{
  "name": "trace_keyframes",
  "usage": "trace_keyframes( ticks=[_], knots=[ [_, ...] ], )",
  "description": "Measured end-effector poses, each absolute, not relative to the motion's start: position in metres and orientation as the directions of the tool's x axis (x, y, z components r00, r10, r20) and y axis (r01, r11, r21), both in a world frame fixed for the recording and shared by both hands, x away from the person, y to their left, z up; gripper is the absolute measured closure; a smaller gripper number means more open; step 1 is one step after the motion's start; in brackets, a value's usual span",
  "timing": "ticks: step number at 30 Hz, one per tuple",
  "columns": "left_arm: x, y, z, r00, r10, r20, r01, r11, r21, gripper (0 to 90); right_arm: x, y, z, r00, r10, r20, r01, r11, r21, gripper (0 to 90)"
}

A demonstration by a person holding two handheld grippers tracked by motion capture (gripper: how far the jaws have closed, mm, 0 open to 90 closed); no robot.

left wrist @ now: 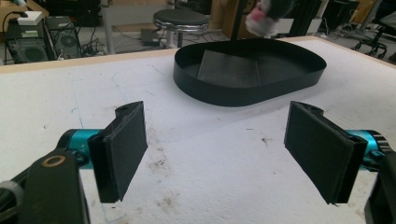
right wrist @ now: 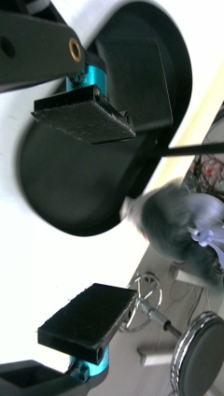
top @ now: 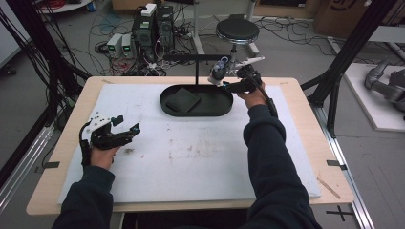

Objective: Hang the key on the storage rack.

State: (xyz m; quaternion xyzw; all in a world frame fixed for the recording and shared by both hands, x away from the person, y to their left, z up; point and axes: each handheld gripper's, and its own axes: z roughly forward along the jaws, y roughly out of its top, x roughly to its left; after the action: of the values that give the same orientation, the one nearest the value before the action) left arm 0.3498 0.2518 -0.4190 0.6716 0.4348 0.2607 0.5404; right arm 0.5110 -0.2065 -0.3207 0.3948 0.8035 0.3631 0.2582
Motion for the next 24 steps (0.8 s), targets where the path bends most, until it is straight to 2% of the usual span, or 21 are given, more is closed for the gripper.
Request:
trace_keyframes(
  ticks=[2, 3, 4, 5, 7, 8, 10, 12, 14, 24],
  knots=[
    [0.35, 0.252, -0.419, 0.485, 0.866, -0.122, 0.3, -0.034, 0.953, 21.1, 0.497, -0.217, -0.316, -0.559, 0.819, -0.132, 0.413, 0.413, 0.812, 21.7],
    [0.35, 0.252, -0.419, 0.486, 0.865, -0.122, 0.302, -0.036, 0.953, 21.1, 0.481, -0.23, -0.313, -0.568, 0.812, -0.131, 0.392, 0.407, 0.825, 25.2],
    [0.35, 0.252, -0.419, 0.485, 0.866, -0.122, 0.302, -0.035, 0.953, 21.1, 0.481, -0.23, -0.313, -0.568, 0.812, -0.131, 0.392, 0.407, 0.825, 25.2],
    [0.35, 0.252, -0.419, 0.483, 0.867, -0.124, 0.304, -0.034, 0.952, 21.1, 0.465, -0.243, -0.313, -0.572, 0.811, -0.125, 0.374, 0.394, 0.84, 24.9],
    [0.35, 0.252, -0.419, 0.482, 0.867, -0.127, 0.305, -0.03, 0.952, 21.1, 0.457, -0.25, -0.313, -0.579, 0.807, -0.114, 0.378, 0.39, 0.84, 24.4],
    [0.35, 0.252, -0.419, 0.48, 0.868, -0.129, 0.305, -0.027, 0.952, 21.1, 0.451, -0.256, -0.313, -0.58, 0.807, -0.112, 0.401, 0.402, 0.823, 21.2],
    [0.351, 0.252, -0.419, 0.477, 0.869, -0.133, 0.306, -0.022, 0.952, 21.1, 0.434, -0.269, -0.315, -0.586, 0.803, -0.11, 0.372, 0.387, 0.843, 20.7],
    [0.351, 0.252, -0.42, 0.475, 0.87, -0.129, 0.307, -0.026, 0.951, 21.0, 0.423, -0.279, -0.316, -0.577, 0.808, -0.115, 0.404, 0.405, 0.82, 20.7],
    [0.351, 0.252, -0.42, 0.475, 0.87, -0.133, 0.309, -0.023, 0.951, 20.9, 0.41, -0.289, -0.321, -0.584, 0.804, -0.112, 0.373, 0.388, 0.843, 20.7],
    [0.35, 0.249, -0.42, 0.487, 0.865, -0.119, 0.309, -0.044, 0.95, 20.8, 0.373, -0.311, -0.356, -0.528, 0.848, -0.058, 0.387, 0.3, 0.872, 20.6]
  ],
)
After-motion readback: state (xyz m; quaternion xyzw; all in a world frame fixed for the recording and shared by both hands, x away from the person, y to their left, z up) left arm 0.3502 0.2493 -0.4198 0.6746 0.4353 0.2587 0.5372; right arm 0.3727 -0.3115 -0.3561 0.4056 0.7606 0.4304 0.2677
